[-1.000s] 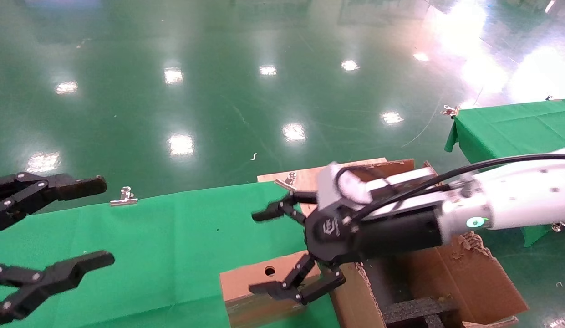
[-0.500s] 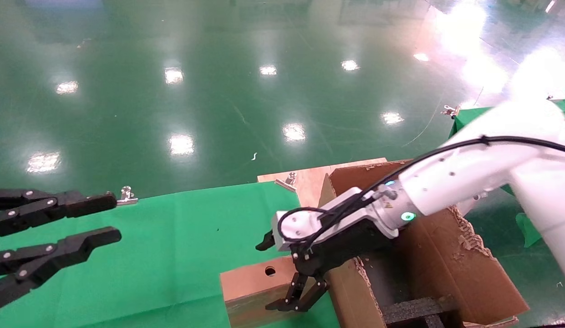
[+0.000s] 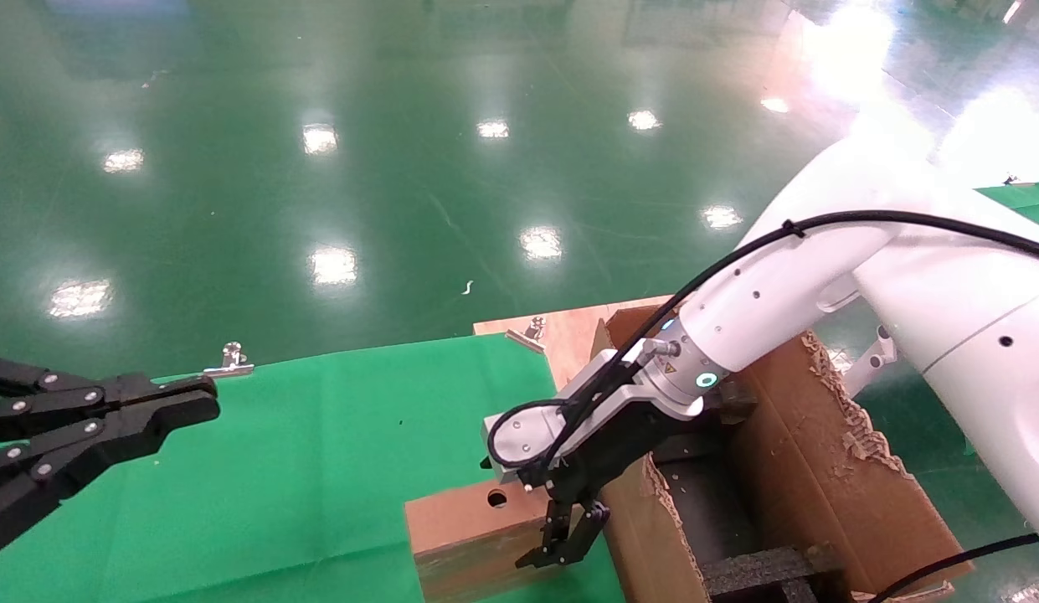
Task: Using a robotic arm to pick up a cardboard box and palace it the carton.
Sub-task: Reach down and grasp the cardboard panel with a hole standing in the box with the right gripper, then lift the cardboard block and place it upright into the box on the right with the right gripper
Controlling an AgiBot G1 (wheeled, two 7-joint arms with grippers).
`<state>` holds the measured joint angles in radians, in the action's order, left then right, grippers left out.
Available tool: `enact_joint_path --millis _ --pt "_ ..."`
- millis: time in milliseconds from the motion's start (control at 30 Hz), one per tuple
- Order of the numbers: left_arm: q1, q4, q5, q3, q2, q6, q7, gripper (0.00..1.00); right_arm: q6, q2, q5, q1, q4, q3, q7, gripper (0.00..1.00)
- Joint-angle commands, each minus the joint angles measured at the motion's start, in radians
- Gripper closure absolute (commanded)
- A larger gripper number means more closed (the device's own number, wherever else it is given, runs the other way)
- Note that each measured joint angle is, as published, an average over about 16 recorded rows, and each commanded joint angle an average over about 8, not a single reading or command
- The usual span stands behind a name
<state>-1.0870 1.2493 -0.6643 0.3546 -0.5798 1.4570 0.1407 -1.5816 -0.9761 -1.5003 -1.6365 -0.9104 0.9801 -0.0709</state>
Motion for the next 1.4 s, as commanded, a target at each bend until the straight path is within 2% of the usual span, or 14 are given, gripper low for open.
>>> enact_joint_path --millis 33,67,133,167,233,1400 --pt "0.0 0.0 0.0 0.0 0.0 0.0 0.0 0.09 0.0 -0.008 -0.002 -0.013 0.009 0.025 0.007 0.46" --pt "0.0 0.0 0.0 0.0 0.0 0.0 0.0 0.0 0.0 -0.01 -0.002 -0.016 0.011 0.031 0.008 0.58" --pt "0.0 0.0 0.0 0.0 0.0 0.0 0.0 0.0 0.0 -0.011 -0.003 -0.019 0.014 0.038 0.009 0.83" --pt "0.0 0.0 0.0 0.0 0.0 0.0 0.0 0.0 0.0 -0.012 -0.003 -0.021 0.015 0.041 0.01 0.92" --pt "0.0 0.0 0.0 0.0 0.0 0.0 0.0 0.0 0.001 -0.011 -0.001 -0.021 0.014 0.041 0.01 1.0" --pt "0.0 0.0 0.0 0.0 0.0 0.0 0.0 0.0 0.005 -0.005 0.004 -0.009 0.005 0.02 0.005 1.0"
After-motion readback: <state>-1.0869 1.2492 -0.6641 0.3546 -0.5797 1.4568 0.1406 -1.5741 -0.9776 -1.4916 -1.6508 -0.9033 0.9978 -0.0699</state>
